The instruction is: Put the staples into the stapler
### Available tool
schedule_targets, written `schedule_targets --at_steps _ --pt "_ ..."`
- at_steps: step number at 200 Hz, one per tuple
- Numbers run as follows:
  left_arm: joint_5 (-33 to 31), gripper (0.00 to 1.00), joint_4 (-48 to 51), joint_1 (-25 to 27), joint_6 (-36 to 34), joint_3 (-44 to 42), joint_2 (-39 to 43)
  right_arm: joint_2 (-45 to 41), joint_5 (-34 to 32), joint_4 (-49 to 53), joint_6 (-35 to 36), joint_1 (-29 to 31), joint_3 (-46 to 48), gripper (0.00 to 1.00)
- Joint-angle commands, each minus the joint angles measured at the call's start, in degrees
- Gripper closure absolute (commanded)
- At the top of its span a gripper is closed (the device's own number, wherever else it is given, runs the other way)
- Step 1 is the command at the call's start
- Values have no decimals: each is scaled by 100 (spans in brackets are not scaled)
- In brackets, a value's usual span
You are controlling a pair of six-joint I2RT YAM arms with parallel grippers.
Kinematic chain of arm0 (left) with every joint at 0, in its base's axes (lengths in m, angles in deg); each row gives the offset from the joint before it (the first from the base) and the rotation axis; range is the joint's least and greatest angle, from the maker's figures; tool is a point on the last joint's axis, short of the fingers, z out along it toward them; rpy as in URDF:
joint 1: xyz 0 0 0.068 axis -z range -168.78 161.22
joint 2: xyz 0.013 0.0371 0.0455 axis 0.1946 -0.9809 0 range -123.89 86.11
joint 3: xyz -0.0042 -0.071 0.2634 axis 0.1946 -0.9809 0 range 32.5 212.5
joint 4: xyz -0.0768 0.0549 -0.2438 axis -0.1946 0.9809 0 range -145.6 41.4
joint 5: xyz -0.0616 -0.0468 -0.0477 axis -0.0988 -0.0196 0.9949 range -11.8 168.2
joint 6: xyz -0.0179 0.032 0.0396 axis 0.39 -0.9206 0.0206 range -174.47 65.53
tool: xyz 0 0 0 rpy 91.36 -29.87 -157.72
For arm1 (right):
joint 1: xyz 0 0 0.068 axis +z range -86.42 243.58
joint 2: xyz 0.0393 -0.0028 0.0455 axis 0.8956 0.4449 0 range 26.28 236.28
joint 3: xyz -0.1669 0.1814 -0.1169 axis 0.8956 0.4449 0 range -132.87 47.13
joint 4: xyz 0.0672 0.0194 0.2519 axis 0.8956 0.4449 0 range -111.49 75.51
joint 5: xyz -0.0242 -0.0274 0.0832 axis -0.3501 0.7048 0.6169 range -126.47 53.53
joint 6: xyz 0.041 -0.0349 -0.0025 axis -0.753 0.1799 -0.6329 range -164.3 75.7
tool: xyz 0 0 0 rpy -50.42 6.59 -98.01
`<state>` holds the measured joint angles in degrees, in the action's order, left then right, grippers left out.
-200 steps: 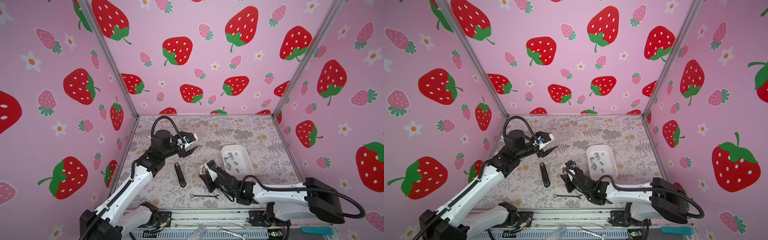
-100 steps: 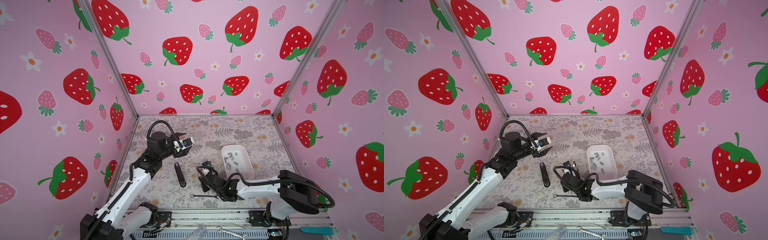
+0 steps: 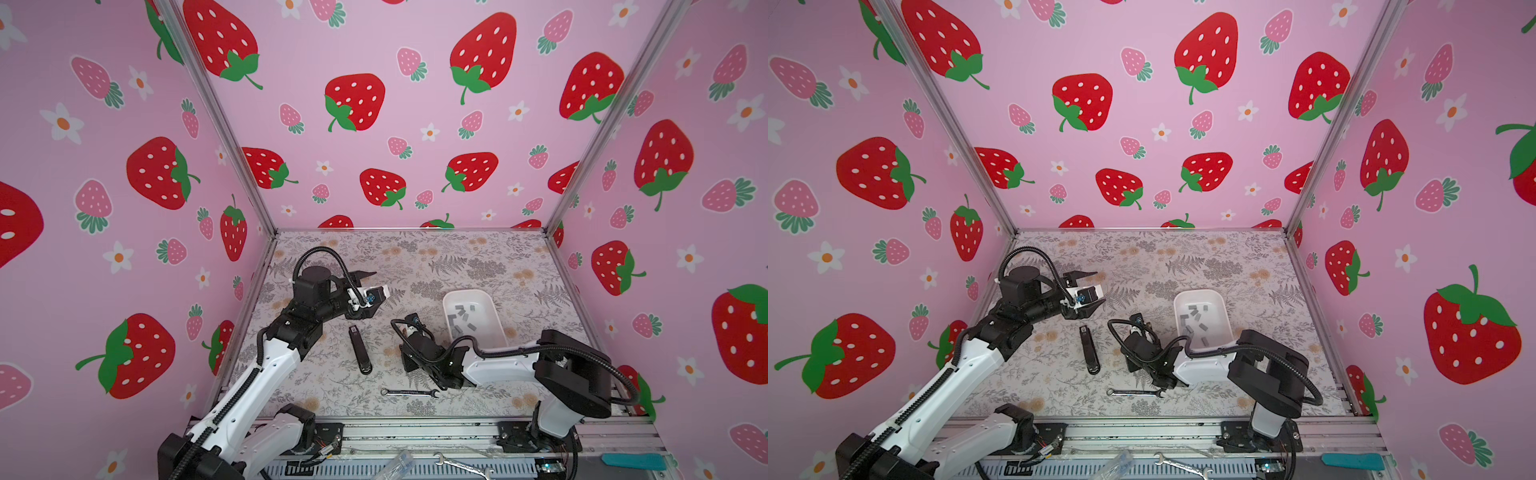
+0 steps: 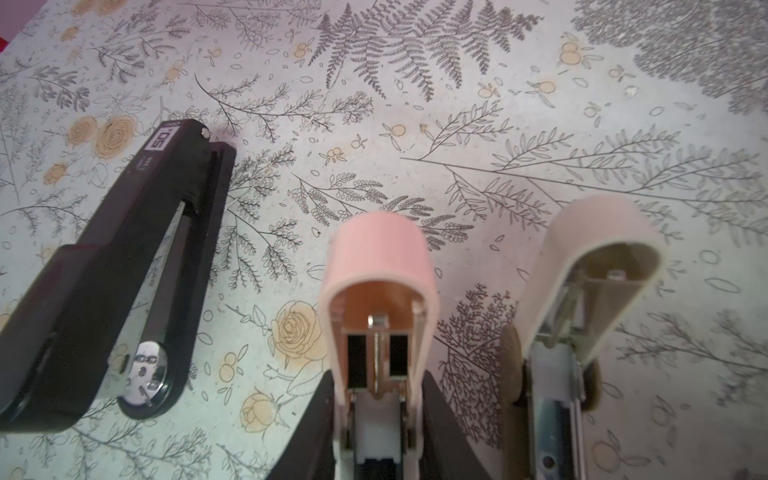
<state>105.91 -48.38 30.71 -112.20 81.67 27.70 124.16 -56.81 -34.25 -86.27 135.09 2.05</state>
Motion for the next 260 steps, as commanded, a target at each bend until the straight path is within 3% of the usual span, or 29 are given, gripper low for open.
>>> schedule_targets --at_steps 1,52,88,171,218,254,260 --pt "205 25 28 -29 -159 -40 94 238 155 22 -1 15 -235 92" --pt "87 25 124 -24 -260 -43 23 548 230 10 5 -58 -381 90" --pt "174 25 125 -25 -256 -25 -27 555 209 10 -18 -71 -379 71" --pt "180 28 281 -34 -273 71 -83 83 231 103 -17 -75 -278 52" --pt "-209 33 343 -33 -546 -13 -162 -1199 210 311 -172 -34 256 51" --pt "-1210 37 1118 -35 -733 407 -623 -2731 106 881 -171 -40 584 49" --pt "-1389 40 1369 -39 -675 574 -681 -2951 152 1015 -105 -55 543 43"
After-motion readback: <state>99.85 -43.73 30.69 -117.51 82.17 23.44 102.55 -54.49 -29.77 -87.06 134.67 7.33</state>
